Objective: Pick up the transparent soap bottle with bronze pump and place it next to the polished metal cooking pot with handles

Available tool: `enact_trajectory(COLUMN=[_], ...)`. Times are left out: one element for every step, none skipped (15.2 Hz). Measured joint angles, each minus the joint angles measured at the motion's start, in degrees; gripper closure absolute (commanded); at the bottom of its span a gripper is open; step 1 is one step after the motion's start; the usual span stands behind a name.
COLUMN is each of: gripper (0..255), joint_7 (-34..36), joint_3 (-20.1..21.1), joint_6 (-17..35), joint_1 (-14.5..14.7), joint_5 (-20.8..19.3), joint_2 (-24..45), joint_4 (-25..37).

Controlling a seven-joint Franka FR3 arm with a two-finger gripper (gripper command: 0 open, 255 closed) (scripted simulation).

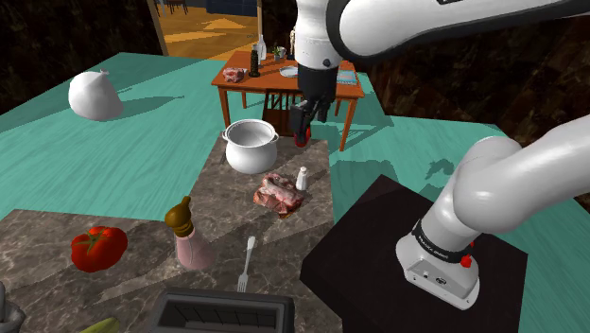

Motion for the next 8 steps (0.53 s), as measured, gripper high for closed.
enact_trajectory(gripper=[0, 0, 0, 0, 0, 0, 0, 0], joint_7=[0.95, 1.91, 3.27, 4.57, 5.69, 7.24, 8.56, 9.85], joint_3=[0.94, 1.84, 3.13, 4.36, 5.35, 6.71, 7.74, 8.74], joint_6=[1.32, 2.16, 3.42, 5.01, 6.57, 8.21, 8.86, 9.88], joint_1=[0.04, 0.11, 0.16, -0.04, -0.01, -0.09, -0.15, -0.24], joint_5=[0.02, 0.01, -0.07, -0.47, -0.66, -1.17, -1.69, -2.33], joint_2=[1.49, 2.77, 4.72, 7.31, 8.80, 11.18, 12.99, 14.82], joint_4=[0.38, 1.00, 1.88, 3.03, 3.09, 3.92, 5.17, 6.05])
